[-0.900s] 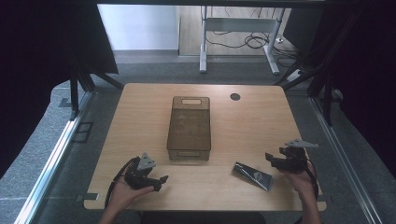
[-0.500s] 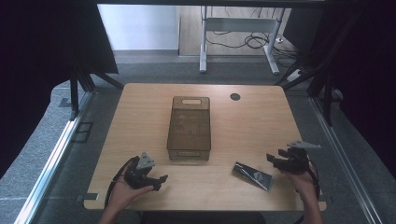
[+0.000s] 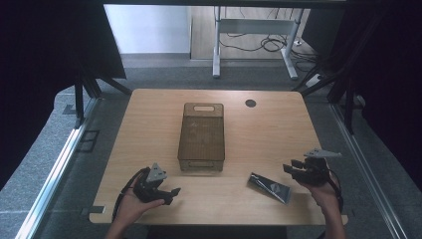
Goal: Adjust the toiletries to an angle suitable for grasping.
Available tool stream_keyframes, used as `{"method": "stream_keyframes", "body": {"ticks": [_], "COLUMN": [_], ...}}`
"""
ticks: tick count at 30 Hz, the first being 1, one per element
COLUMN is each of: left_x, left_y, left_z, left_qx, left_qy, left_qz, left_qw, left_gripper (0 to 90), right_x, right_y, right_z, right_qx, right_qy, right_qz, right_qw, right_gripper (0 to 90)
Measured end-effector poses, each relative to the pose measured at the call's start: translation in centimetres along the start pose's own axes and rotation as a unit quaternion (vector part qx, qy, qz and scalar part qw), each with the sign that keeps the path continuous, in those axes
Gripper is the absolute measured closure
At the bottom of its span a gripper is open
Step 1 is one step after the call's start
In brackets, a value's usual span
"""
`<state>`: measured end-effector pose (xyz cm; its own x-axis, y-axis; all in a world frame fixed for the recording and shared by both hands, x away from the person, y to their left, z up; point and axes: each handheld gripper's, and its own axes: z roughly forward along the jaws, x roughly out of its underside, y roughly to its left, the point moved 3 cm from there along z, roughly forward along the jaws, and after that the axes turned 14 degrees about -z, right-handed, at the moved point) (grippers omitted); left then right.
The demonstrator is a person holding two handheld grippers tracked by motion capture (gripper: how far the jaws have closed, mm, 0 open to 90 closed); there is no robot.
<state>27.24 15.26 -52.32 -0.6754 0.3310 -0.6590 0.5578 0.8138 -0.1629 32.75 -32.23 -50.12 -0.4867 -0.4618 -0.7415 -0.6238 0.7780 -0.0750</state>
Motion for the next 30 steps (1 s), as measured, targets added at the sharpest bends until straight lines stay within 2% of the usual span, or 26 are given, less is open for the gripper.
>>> {"method": "stream_keyframes", "body": {"ticks": [2, 7, 8, 10, 14, 15, 18, 19, 21, 22, 25, 27, 30], "left_x": [0.0, 0.1, 0.1, 0.1, 0.0, 0.1, 0.1, 0.1, 0.1, 0.1, 0.1, 0.1, 0.2], "left_y": [0.0, 0.3, 0.3, 0.2, -0.1, -0.2, -0.3, -0.3, -0.3, -0.3, -0.3, -0.4, -0.5], "left_z": [-0.1, -0.5, -0.5, -0.5, -0.4, -0.3, -0.2, -0.2, -0.2, -0.1, -0.1, 0.0, 0.0], "left_qx": [0.001, -0.003, -0.003, -0.001, 0.003, 0.004, 0.004, 0.005, 0.005, 0.004, 0.006, 0.008, 0.008], "left_qy": [-0.002, -0.006, -0.006, -0.007, -0.005, -0.003, -0.001, -0.001, -0.001, 0.000, 0.002, 0.002, 0.003], "left_qz": [-0.003, -0.010, -0.010, -0.009, -0.004, -0.002, -0.002, -0.002, -0.003, -0.003, -0.002, -0.002, 0.000], "left_qw": [1.0000, 0.9999, 0.9999, 0.9999, 1.0000, 1.0000, 1.0000, 1.0000, 1.0000, 1.0000, 1.0000, 1.0000, 1.0000], "left_gripper": [21.3, 21.3, 21.3, 21.3, 21.3, 21.3, 21.3, 21.3, 21.3, 21.3, 21.3, 21.3, 21.3], "right_x": [-0.1, -0.5, -0.5, -0.9, -1.4, -1.9, -2.4, -2.9, -3.1, -3.8, -4.3, -4.6, -4.7], "right_y": [0.1, 0.6, 0.6, 1.4, 2.2, 3.1, 3.7, 4.4, 4.7, 5.4, 6.2, 6.8, 7.5], "right_z": [0.0, 0.7, 0.7, 1.2, 1.4, 1.7, 1.7, 1.8, 1.8, 1.8, 1.9, 2.2, 2.6], "right_qx": [-0.007, -0.034, -0.034, -0.050, -0.061, -0.070, -0.080, -0.089, -0.093, -0.102, -0.113, -0.124, -0.134], "right_qy": [0.006, 0.026, 0.026, 0.032, 0.042, 0.056, 0.061, 0.073, 0.078, 0.088, 0.100, 0.111, 0.122], "right_qz": [0.001, -0.016, -0.016, -0.030, -0.049, -0.073, -0.084, -0.098, -0.104, -0.117, -0.132, -0.141, -0.147], "right_qw": [1.0000, 0.9990, 0.9990, 0.9978, 0.9961, 0.9933, 0.9914, 0.9885, 0.9872, 0.9839, 0.9798, 0.9760, 0.9723], "right_gripper": [62.4, 75.3, 75.3, 81.9, 85.4, 87.8, 89.2, 89.3, 89.4, 89.4, 89.3, 89.4, 89.3]}}
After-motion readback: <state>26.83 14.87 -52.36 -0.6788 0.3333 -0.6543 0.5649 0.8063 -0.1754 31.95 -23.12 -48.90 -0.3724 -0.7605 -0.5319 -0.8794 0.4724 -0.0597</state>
